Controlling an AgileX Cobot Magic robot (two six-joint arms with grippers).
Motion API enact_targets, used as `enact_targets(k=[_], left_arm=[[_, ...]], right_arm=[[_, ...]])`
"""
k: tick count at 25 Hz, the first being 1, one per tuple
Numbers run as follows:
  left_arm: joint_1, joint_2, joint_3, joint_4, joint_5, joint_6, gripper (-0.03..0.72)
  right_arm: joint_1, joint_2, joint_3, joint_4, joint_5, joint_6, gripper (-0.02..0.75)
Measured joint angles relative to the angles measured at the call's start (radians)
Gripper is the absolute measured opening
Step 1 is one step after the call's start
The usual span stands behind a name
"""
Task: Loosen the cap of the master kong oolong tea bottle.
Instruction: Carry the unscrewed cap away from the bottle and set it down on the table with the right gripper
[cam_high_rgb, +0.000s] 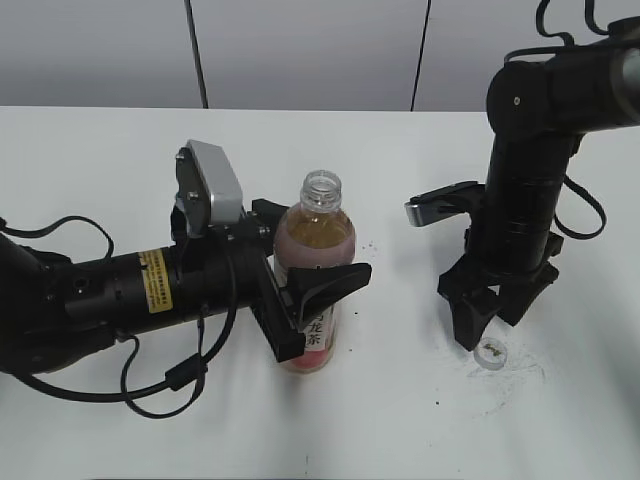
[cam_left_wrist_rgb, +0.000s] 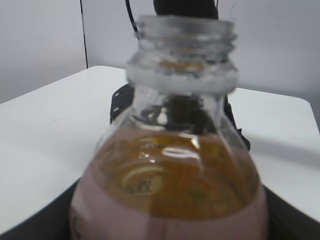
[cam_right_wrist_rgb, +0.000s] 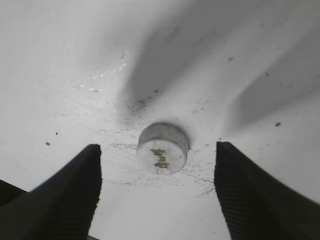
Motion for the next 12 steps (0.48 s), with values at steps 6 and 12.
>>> enact_targets(k=[6,12], left_arm=[[0.000,0.000,0.000,0.000,0.000,0.000,0.456],[0.001,0.000,0.000,-0.001,0.006,0.001,0.485]], right_arm=[[0.000,0.000,0.000,0.001,0.000,0.008,0.536],[0.000,0.000,0.000,0.003,-0.001,0.010,0.536]])
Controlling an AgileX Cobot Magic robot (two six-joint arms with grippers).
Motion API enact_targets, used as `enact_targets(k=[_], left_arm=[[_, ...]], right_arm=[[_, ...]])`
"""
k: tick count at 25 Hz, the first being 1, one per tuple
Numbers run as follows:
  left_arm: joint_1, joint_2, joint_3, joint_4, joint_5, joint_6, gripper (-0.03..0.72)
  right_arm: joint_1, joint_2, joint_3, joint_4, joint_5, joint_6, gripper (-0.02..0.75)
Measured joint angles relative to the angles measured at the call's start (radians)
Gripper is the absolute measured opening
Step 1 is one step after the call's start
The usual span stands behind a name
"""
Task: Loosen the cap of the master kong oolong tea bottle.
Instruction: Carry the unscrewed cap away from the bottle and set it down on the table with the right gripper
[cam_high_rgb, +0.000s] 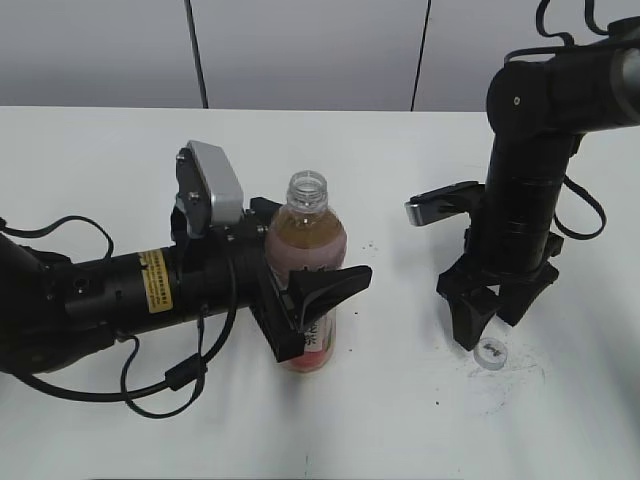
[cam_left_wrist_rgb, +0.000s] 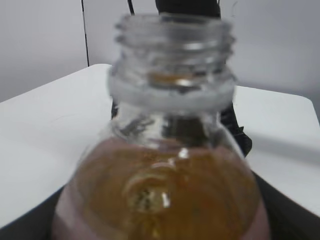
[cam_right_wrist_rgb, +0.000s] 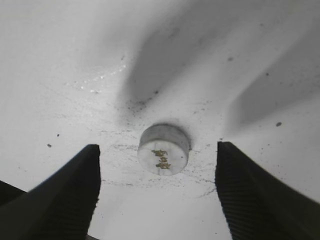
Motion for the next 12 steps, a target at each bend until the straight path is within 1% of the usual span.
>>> enact_targets(k=[3,8,12], left_arm=[[0.000,0.000,0.000,0.001,0.000,0.000,0.507],[0.001,0.000,0.000,0.002,0.000,0.000,0.574],[0.017,-0.010,0.000,0.002,0.003,0.000,0.583]], right_arm=[[0.000,0.000,0.000,0.000,0.000,0.000,0.536],[0.000,0.000,-0.009,0.000,0.000,0.003,0.536],[0.000,0.000,-0.050,0.000,0.006,0.030,0.536]])
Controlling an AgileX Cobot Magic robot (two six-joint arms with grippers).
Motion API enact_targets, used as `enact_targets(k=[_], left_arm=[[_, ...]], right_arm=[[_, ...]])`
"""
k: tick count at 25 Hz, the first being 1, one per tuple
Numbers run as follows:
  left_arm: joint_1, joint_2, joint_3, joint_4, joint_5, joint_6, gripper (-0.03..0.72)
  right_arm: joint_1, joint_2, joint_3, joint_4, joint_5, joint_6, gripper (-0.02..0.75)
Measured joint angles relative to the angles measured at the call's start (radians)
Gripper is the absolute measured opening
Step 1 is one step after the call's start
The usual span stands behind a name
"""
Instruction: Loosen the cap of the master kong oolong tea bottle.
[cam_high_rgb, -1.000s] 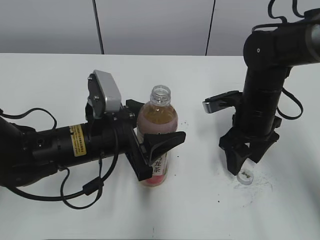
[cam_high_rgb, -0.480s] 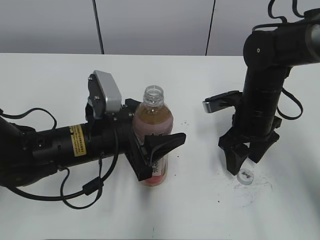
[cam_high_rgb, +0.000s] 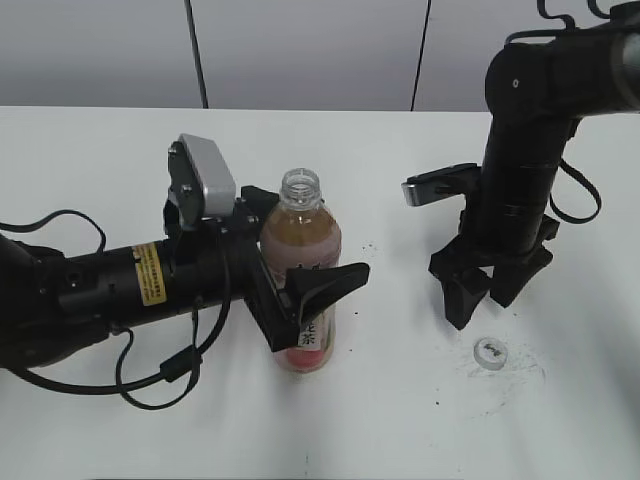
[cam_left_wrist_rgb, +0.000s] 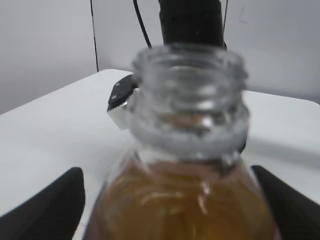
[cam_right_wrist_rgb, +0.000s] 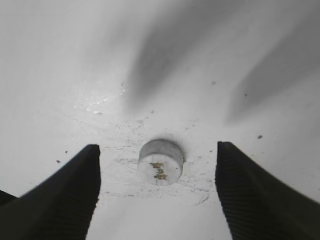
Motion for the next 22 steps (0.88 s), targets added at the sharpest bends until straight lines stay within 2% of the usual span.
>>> enact_targets(k=[7,22], left_arm=[[0.022,-0.068,0.000,0.001,-0.003,-0.008,0.585],[0.022,-0.229,0.000,0.003,-0.002,-0.048,0.585]], right_arm=[[0.000,0.000,-0.028,0.000,0.014,0.012,0.536],[0.000,0.000,-0.030,-0.003,0.020,0.012,0.536]])
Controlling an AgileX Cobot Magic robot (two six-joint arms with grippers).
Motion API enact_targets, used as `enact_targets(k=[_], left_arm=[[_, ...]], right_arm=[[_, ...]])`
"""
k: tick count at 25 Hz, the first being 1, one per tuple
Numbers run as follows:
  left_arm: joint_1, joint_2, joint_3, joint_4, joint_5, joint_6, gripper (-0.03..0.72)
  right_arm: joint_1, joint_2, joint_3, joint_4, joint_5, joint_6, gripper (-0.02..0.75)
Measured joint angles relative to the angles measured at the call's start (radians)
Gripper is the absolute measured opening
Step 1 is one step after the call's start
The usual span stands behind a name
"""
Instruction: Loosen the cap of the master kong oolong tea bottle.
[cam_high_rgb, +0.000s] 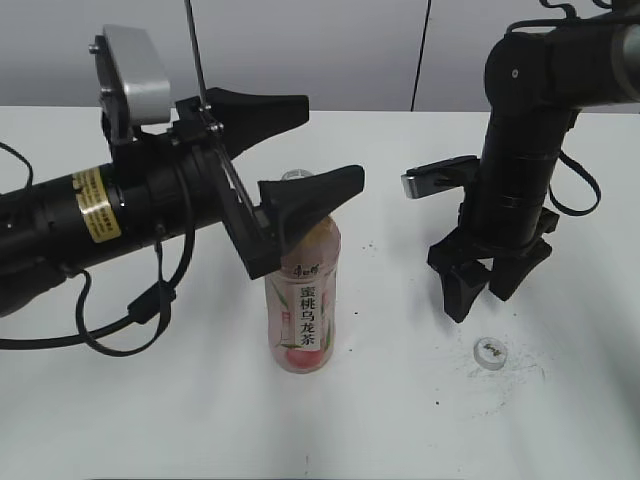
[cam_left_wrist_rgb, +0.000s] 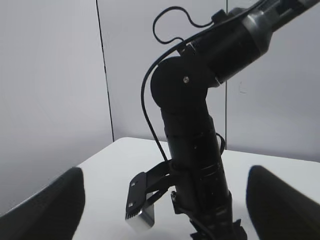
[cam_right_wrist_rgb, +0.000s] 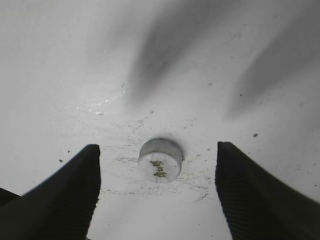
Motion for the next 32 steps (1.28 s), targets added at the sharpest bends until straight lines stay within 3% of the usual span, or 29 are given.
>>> enact_targets(k=[10,18,26,32], left_arm=[[0.000,-0.180,0.001,0.017,0.189,-0.028,0.585],[0.000,-0.428,0.001,-0.034,0.600,-0.028,0.585],[0.000,-0.686,0.002,-0.330,1.139,-0.031,0.585],[0.000,-0.887,-0.009,-0.627,1.588,-0.032,0.568]], right_arm=[[0.000,0.000,0.000,0.000,0.001,0.007,0.537],[0.000,0.000,0.000,-0.007,0.045,0.015,0.537],[0.000,-0.011,0.000,-0.127,0.069,0.106,0.537],[0.000,-0.090,0.000,-0.149,0.103,0.125,0.537]])
